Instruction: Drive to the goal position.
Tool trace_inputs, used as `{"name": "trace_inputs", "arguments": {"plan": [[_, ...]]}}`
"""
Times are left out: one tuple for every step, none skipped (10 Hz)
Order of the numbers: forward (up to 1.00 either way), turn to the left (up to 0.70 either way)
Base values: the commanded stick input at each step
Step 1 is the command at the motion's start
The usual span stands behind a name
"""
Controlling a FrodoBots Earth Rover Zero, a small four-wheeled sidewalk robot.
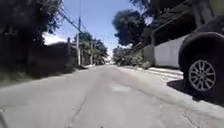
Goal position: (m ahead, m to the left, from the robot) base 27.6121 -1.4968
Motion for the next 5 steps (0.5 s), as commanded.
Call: {"name": "trace_inputs", "arguments": {"plan": [[1.00,0.00],[1.00,0.00],[1.00,0.00],[1.00,0.00],[1.00,0.00]]}}
